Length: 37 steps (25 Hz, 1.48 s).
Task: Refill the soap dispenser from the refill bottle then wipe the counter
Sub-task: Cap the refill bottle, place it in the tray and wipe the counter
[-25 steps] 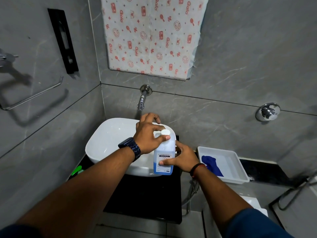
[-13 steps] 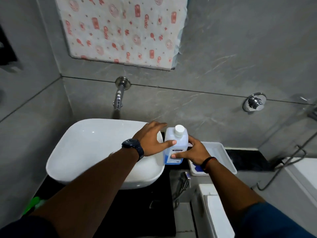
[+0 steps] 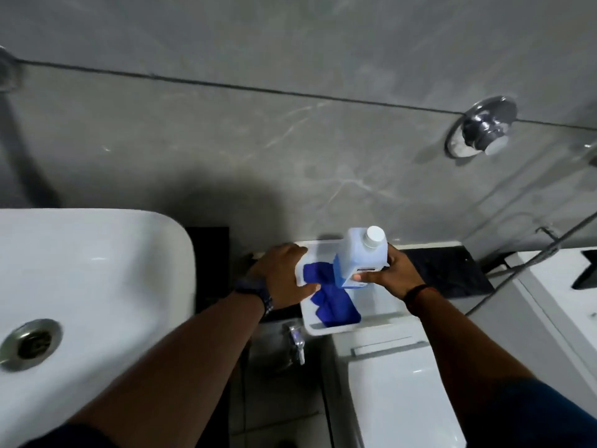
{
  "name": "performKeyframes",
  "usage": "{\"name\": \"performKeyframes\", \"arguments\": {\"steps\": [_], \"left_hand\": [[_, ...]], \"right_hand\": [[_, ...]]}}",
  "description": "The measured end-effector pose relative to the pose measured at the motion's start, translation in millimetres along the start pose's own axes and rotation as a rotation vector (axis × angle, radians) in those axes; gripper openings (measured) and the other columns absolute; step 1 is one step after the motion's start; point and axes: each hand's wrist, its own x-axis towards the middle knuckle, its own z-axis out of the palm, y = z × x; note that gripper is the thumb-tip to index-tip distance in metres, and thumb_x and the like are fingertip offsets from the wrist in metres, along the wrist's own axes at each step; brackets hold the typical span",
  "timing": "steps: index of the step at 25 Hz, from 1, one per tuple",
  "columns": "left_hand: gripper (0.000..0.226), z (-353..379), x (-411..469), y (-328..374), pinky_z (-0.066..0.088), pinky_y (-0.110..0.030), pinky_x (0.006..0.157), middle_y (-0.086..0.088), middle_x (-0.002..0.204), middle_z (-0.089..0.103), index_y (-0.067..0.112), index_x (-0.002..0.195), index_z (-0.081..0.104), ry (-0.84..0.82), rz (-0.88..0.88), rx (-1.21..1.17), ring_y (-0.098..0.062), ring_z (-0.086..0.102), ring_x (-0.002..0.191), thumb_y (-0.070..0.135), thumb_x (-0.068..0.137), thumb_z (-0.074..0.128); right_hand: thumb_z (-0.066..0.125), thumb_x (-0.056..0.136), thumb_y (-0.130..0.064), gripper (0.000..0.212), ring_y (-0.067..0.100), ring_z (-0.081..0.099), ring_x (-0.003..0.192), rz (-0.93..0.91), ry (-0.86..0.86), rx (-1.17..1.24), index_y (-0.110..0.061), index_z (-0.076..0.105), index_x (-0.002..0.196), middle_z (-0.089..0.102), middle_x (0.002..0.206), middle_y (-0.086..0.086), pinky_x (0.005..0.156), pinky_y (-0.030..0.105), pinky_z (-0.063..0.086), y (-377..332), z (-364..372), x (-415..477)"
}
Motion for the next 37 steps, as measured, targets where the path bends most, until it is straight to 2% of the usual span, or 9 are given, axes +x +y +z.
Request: {"name": "performKeyframes", "arguments": {"steps": [5, 12, 17, 20, 23, 24, 26, 30, 37], "left_hand": [[0.081, 97.2, 72.3, -34.5, 0.037, -0.036, 0.101, 0.000, 0.143, 0.038, 0.022, 0.132, 0.041, -0.006, -0.145, 0.071, -0.024, 0.039, 0.127, 0.067, 0.066, 0.056], [0.090, 148.6, 93.4, -54.4, 0.018, -0.040, 0.113, -0.014, 0.152, 0.024, 0.007, 0.140, 0.030, -0.041, -0.159, 0.230, -0.028, 0.016, 0.141, 0.070, 0.075, 0.037], [0.073, 147.3, 91.8, -54.5, 0.020, -0.042, 0.112, -0.017, 0.151, 0.027, 0.004, 0.137, 0.035, -0.025, -0.105, 0.221, -0.029, 0.019, 0.140, 0.055, 0.085, 0.037], [0.073, 144.5, 89.5, -55.5, 0.017, -0.040, 0.113, -0.014, 0.155, 0.016, 0.006, 0.142, 0.027, -0.037, -0.110, 0.225, -0.029, 0.013, 0.142, 0.054, 0.088, 0.040], [0.072, 143.3, 85.3, -58.6, 0.008, -0.036, 0.115, -0.013, 0.156, 0.006, 0.006, 0.145, 0.014, -0.061, -0.143, 0.253, -0.025, 0.004, 0.143, 0.052, 0.092, 0.030], [0.071, 142.5, 84.1, -59.0, 0.008, -0.036, 0.115, -0.013, 0.156, 0.006, 0.005, 0.145, 0.012, -0.057, -0.147, 0.257, -0.025, 0.004, 0.143, 0.051, 0.093, 0.029], [0.069, 142.1, 84.6, -58.4, 0.008, -0.035, 0.114, -0.013, 0.156, 0.009, 0.004, 0.145, 0.012, -0.039, -0.146, 0.256, -0.026, 0.006, 0.143, 0.047, 0.094, 0.030], [0.066, 146.2, 87.7, -61.4, 0.017, -0.037, 0.113, -0.016, 0.153, 0.020, 0.003, 0.143, 0.021, 0.003, -0.109, 0.276, -0.029, 0.015, 0.141, 0.041, 0.092, 0.041], [0.060, 123.8, 81.3, -50.9, 0.036, -0.040, 0.102, -0.009, 0.138, 0.041, 0.015, 0.133, 0.041, 0.027, -0.050, 0.235, -0.028, 0.038, 0.127, 0.046, 0.083, 0.052]], "right_hand": [[0.088, 0.057, 0.001, 0.072, 0.015, 0.058, 0.102, 0.009, -0.056, -0.016, -0.018, 0.059, 0.120, 0.065, 0.114, 0.001, 0.084, 0.026, 0.045, 80.0, -34.1, 112.5], [0.082, 0.060, 0.012, 0.071, 0.023, 0.057, 0.108, 0.050, -0.154, -0.018, -0.005, 0.055, 0.124, 0.063, 0.121, 0.015, 0.094, 0.039, 0.049, 134.7, -61.0, 167.8], [0.085, 0.055, 0.011, 0.075, 0.030, 0.060, 0.105, 0.007, -0.104, -0.075, -0.005, 0.055, 0.121, 0.063, 0.115, 0.014, 0.075, 0.014, 0.054, 130.7, -63.7, 171.2], [0.092, 0.054, -0.010, 0.098, 0.026, 0.057, 0.106, -0.011, 0.107, -0.037, -0.020, 0.039, 0.135, 0.056, 0.121, 0.007, 0.080, 0.024, 0.052, 127.2, -52.8, 147.8], [0.080, 0.063, -0.053, 0.069, 0.018, 0.051, 0.086, -0.170, 0.606, -0.235, -0.020, 0.043, 0.110, 0.052, 0.098, 0.001, 0.074, 0.038, 0.050, 131.2, -15.1, 103.9], [0.072, 0.068, -0.057, 0.058, 0.017, 0.049, 0.082, -0.236, 0.654, -0.288, -0.019, 0.044, 0.101, 0.050, 0.092, -0.001, 0.070, 0.040, 0.049, 131.8, 4.4, 90.0], [0.062, 0.075, -0.058, 0.048, 0.017, 0.050, 0.084, -0.264, 0.463, -0.426, -0.022, 0.047, 0.102, 0.052, 0.093, -0.001, 0.070, 0.036, 0.049, 131.0, 42.8, 75.7], [0.057, 0.075, -0.061, 0.073, 0.030, 0.045, 0.116, -0.095, -0.158, -0.880, -0.037, 0.027, 0.138, 0.040, 0.135, 0.009, 0.092, 0.043, 0.047, 141.3, 97.7, 89.3], [0.059, 0.089, -0.024, 0.045, 0.034, 0.048, 0.117, -0.103, -0.059, -0.654, -0.026, 0.048, 0.133, 0.048, 0.130, 0.014, 0.098, 0.039, 0.044, 127.4, 110.0, 95.9]]}}
